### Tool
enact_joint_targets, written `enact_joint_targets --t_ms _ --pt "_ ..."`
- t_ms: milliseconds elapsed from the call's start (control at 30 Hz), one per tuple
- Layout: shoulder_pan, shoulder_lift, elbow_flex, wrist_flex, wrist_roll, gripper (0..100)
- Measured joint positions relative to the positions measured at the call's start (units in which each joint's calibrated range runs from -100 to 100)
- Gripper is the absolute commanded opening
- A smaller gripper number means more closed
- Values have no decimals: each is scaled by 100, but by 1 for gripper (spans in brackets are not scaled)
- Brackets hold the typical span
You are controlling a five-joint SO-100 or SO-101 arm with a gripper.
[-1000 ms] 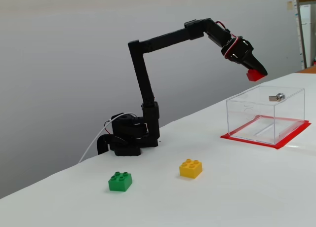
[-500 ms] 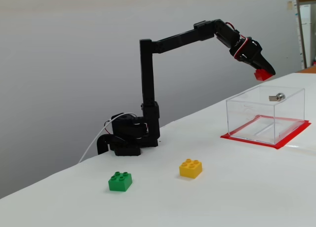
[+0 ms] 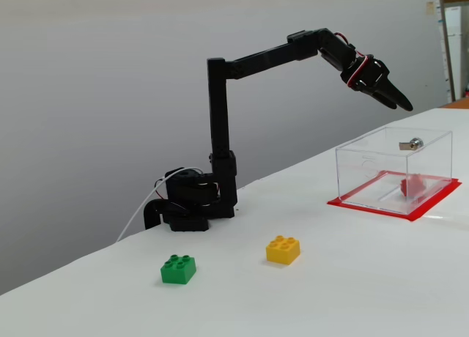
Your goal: Pick the red lego brick and place it into the transparent box
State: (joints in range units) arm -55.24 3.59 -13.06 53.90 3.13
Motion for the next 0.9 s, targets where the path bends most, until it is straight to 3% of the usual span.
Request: enact_joint_targets --t_ms 100,300,667,900 --pt "0 34 0 0 0 21" --pt "0 34 0 0 0 1" --pt "321 -245 0 189 0 2" --pt "1090 -1277 9 257 0 2"
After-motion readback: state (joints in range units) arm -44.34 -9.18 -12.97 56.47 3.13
